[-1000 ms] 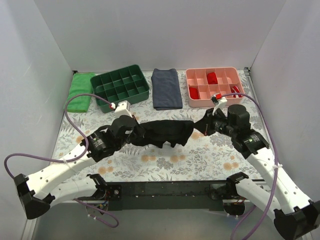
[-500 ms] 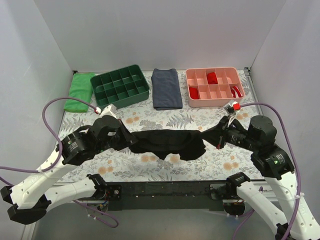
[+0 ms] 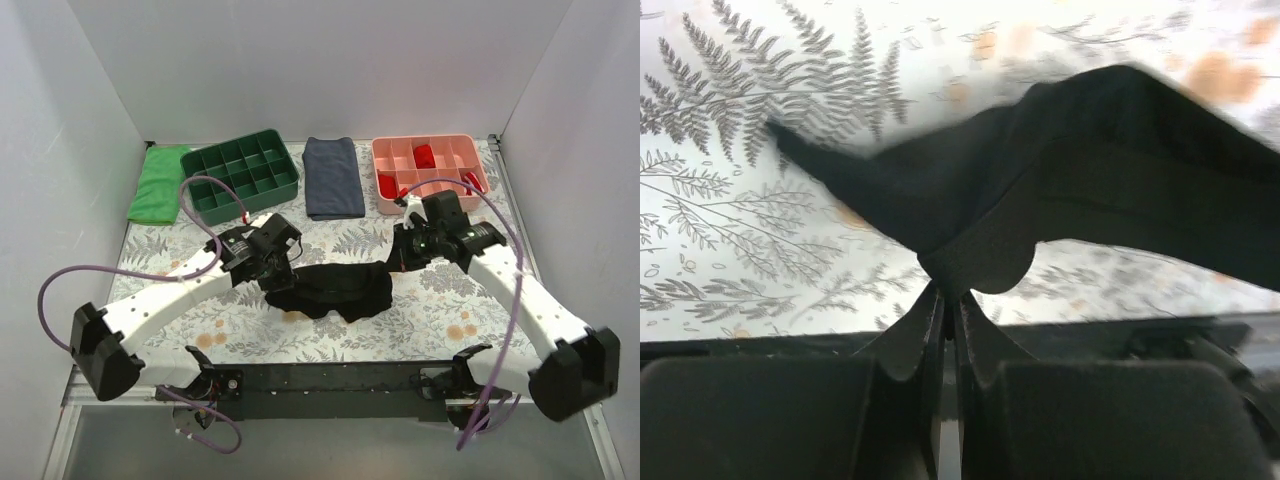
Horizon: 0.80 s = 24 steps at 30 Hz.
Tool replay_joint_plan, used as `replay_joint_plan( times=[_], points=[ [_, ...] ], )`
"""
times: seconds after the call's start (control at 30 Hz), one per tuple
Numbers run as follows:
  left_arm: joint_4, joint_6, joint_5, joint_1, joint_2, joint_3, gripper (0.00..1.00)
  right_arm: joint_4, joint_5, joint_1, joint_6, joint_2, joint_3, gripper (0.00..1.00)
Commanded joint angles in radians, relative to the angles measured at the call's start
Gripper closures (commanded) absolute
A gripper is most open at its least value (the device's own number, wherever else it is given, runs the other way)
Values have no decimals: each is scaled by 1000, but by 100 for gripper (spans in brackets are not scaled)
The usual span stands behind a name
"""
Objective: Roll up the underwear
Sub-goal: Flatten out the underwear at the center of the board.
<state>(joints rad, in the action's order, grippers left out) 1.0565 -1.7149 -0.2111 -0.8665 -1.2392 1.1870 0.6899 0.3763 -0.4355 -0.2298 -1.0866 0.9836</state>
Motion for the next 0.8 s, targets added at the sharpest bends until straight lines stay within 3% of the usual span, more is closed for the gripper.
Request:
replay_joint_plan(
  times=[0.0, 0.07, 0.17, 0.43, 0.67, 0.7, 0.77],
  points=[
    [-215, 128, 131, 174, -12, -125, 100, -64, -37, 18, 58, -148, -6, 99],
    [-275, 170, 151, 272, -48, -129, 100, -131, -36, 43, 69, -197, 0, 99],
    [-308, 254, 176, 334, -112, -61, 100, -131, -33, 73, 95, -263, 49, 99],
    [-405, 325, 274, 382, -411, 52, 100, -225, 5, 125, 73, -433, 92, 99],
    [-469, 333, 320, 443, -543, 126, 100, -312, -16, 146, 6, -611, 173, 99],
    [-477, 336, 338, 454, -558, 138, 91, -325, -40, 146, -11, -615, 176, 99],
    [-487, 344, 349, 477, -585, 190, 88, -334, -150, 149, -51, -613, 182, 93]
  ],
)
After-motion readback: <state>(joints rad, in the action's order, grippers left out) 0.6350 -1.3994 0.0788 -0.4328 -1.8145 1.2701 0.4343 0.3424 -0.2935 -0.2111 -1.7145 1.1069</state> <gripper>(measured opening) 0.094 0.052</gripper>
